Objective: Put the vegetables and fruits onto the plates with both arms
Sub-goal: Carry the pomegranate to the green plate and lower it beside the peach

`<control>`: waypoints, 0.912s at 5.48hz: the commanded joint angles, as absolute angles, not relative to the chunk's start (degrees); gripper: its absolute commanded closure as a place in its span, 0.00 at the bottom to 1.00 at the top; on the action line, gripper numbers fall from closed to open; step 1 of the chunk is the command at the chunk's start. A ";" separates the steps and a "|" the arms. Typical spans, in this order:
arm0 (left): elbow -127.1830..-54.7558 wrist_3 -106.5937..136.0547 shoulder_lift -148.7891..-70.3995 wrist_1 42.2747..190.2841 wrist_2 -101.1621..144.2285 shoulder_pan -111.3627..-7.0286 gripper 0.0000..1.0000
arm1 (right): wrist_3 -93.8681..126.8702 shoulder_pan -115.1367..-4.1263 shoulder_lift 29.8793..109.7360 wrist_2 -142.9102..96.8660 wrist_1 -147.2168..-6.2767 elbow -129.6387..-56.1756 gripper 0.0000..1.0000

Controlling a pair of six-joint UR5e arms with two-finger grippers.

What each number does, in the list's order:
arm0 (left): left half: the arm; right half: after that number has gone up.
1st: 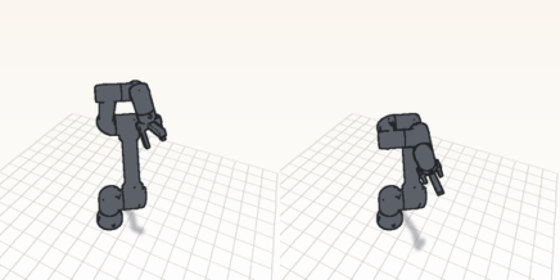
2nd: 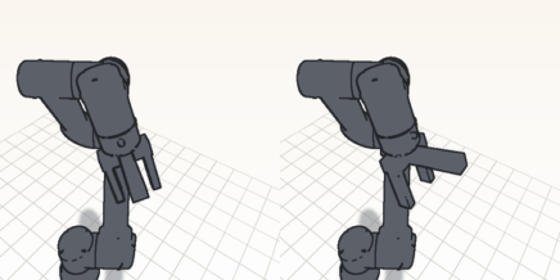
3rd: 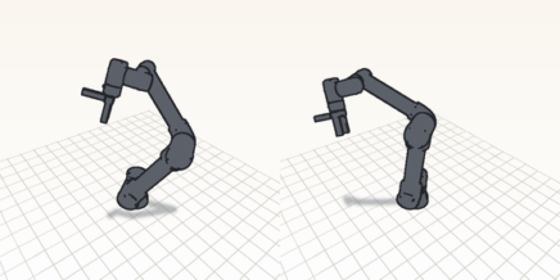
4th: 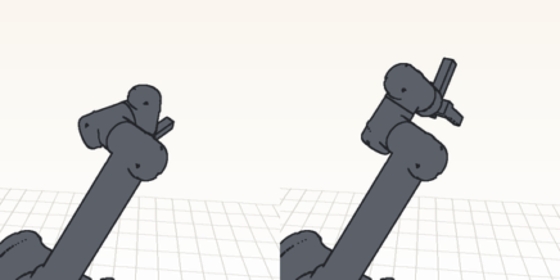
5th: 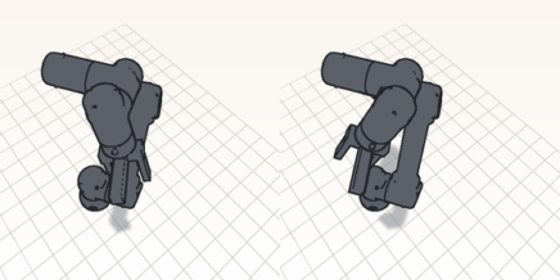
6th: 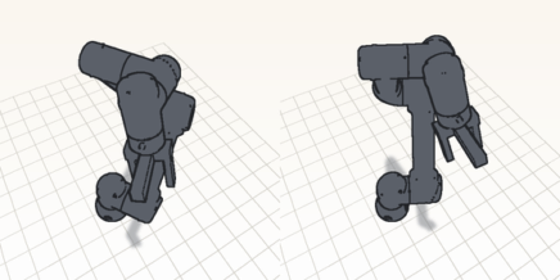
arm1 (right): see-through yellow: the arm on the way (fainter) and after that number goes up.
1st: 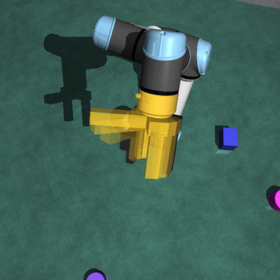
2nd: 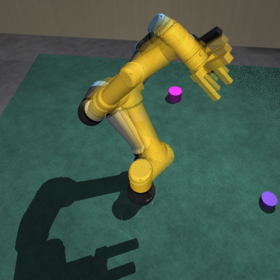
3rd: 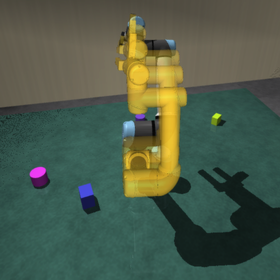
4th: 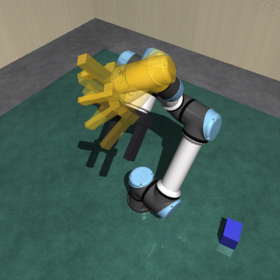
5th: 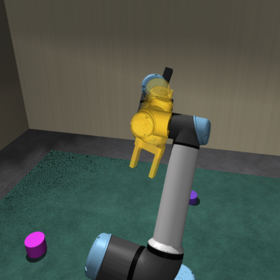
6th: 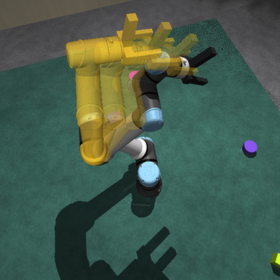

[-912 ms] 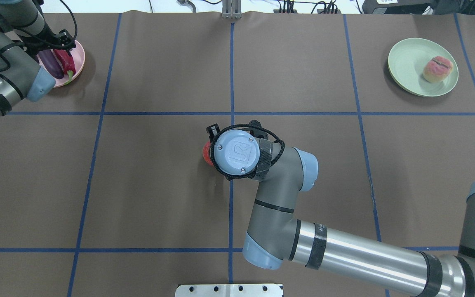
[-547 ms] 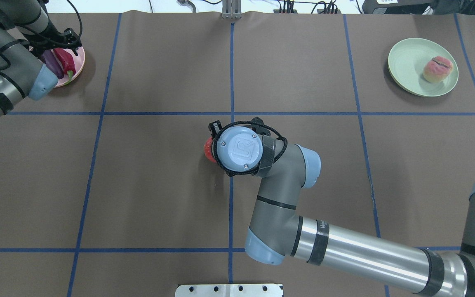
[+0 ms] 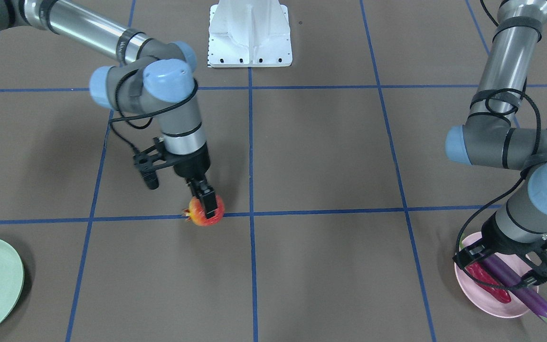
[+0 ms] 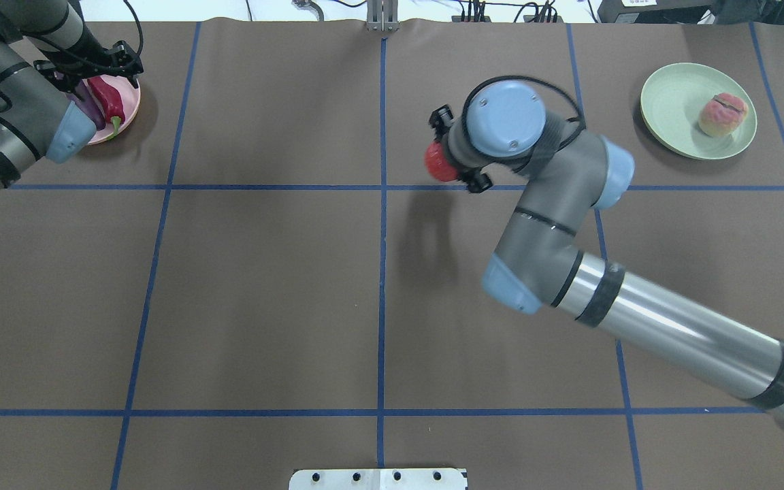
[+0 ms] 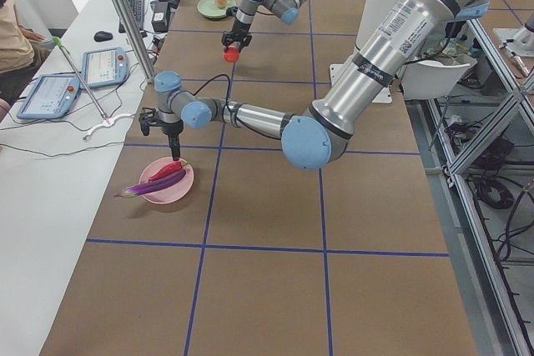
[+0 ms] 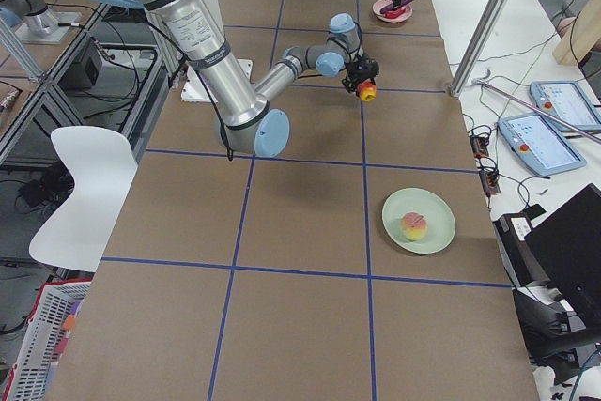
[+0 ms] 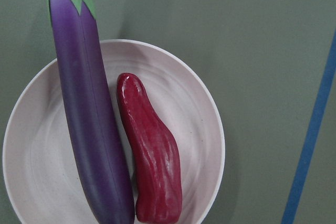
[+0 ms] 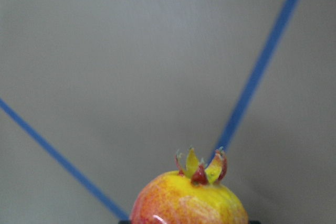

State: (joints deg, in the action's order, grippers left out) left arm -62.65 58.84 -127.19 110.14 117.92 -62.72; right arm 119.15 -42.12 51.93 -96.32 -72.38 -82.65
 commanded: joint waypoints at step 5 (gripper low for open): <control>-62.84 59.59 -127.79 110.13 117.86 -62.58 0.00 | 96.06 -60.03 61.25 -93.26 -71.98 -71.10 0.01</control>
